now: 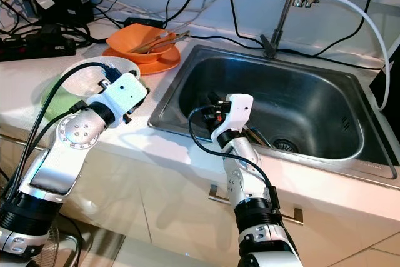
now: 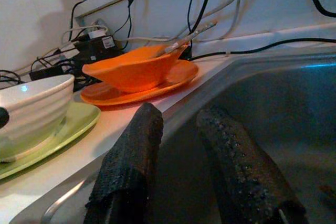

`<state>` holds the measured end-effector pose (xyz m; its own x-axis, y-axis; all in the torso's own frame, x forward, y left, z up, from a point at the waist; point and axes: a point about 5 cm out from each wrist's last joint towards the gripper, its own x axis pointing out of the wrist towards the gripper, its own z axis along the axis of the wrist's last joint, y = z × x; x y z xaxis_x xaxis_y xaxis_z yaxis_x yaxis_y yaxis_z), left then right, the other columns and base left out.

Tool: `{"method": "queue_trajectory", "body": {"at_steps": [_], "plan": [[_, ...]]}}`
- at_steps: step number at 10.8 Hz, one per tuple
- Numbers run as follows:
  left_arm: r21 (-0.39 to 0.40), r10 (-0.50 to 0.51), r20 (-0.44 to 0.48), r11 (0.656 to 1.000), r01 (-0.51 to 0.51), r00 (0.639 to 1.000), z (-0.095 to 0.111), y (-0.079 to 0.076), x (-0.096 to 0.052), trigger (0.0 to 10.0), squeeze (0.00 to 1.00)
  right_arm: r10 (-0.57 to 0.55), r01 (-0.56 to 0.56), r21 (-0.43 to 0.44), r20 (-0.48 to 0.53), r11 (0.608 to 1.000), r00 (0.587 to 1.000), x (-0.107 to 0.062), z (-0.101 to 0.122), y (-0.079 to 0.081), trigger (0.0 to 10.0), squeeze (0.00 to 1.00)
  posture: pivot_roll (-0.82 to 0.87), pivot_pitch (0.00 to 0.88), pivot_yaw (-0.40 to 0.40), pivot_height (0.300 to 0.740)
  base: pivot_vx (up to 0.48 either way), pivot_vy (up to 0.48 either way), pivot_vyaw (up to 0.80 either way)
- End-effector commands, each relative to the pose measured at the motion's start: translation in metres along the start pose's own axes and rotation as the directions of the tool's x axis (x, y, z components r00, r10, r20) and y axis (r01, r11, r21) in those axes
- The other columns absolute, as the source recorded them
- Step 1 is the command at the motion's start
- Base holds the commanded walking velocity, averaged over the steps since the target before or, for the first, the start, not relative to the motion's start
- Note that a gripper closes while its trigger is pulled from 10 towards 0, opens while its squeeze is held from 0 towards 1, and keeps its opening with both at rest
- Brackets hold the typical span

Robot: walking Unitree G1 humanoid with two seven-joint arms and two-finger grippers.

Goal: Kitchen organization

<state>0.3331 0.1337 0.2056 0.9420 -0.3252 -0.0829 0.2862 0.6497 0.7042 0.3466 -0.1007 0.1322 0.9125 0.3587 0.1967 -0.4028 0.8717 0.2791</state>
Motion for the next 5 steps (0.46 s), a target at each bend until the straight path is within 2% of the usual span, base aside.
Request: {"method": "queue_trajectory", "body": {"at_steps": [1,3,5], "plan": [[0.021,0.010,-0.002,1.000,-0.010,1.000,0.005,0.003,0.000,10.0,0.00,0.005,-0.004,-0.019,0.008,1.000,1.000,0.002,0.006,-0.001,10.0,0.00,0.24,0.000,-0.063,0.740,0.000,0.000,0.00],[0.031,0.012,-0.080,0.999,-0.010,0.997,-0.001,0.005,-0.001,10.0,0.00,0.002,-0.002,-0.022,0.000,1.000,1.000,0.002,0.005,-0.001,10.0,0.00,0.24,0.000,-0.062,0.740,0.000,0.000,0.00],[0.074,0.042,-0.135,0.997,-0.032,0.990,-0.006,0.009,-0.002,10.0,0.00,-0.004,0.004,-0.020,0.002,1.000,1.000,0.002,0.006,-0.001,10.0,0.00,0.24,0.000,-0.061,0.740,0.000,0.000,0.00]]}}
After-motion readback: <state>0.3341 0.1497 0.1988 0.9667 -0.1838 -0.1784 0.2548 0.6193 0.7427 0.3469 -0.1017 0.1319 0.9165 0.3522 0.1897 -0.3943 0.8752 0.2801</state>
